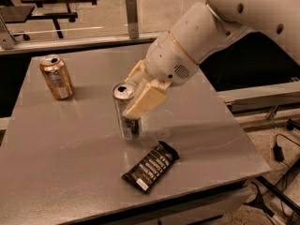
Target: Move redbull can near rxbar chocolate
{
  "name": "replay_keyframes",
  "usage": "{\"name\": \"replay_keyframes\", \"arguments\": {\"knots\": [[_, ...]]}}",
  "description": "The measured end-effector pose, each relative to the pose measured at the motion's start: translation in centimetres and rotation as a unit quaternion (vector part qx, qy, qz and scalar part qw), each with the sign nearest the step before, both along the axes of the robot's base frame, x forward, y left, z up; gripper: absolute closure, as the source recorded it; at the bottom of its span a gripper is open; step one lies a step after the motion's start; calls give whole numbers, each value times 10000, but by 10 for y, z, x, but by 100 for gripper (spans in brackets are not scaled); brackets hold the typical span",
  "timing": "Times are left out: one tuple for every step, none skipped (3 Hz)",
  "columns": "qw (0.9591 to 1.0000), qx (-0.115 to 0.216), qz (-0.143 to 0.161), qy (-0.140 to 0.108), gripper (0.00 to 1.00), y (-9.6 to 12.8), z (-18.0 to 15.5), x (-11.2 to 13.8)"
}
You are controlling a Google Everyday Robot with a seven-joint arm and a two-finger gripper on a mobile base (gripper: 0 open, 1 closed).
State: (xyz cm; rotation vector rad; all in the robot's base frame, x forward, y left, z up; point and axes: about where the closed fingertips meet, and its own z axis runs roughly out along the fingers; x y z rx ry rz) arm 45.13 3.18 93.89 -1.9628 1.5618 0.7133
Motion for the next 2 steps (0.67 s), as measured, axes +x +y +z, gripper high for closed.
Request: {"name": "replay_keyframes", "arguments": {"knots": [[9999,-59,29,79,97,-8,-6,-18],[9999,-106,37,104,69,-11,-10,-32]]}}
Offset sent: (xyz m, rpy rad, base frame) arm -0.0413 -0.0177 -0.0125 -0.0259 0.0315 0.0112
